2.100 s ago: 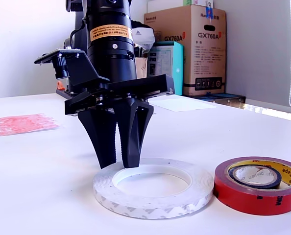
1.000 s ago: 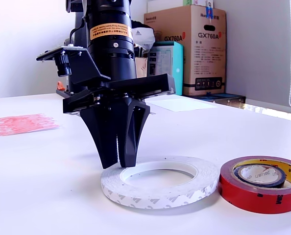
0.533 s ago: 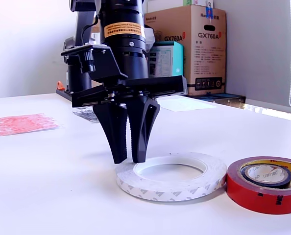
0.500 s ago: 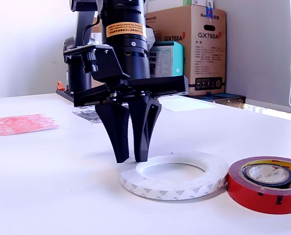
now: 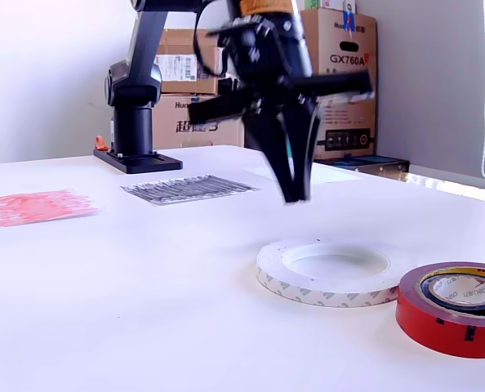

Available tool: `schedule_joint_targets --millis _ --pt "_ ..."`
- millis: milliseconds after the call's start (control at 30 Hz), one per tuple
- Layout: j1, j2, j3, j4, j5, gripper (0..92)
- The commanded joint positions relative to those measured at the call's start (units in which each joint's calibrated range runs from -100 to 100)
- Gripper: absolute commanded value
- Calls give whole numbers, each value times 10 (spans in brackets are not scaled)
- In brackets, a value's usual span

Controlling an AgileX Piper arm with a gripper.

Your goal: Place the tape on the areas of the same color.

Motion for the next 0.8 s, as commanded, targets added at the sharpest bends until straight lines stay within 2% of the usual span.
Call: schedule_joint_targets --millis 0,400,667,767 --pt "6 -13 -15 16 2 0" --pt "3 -56 -16 23 -8 0" --pt "8 -98 -15 21 -112 4" --pt "4 -86 -11 1 -121 56"
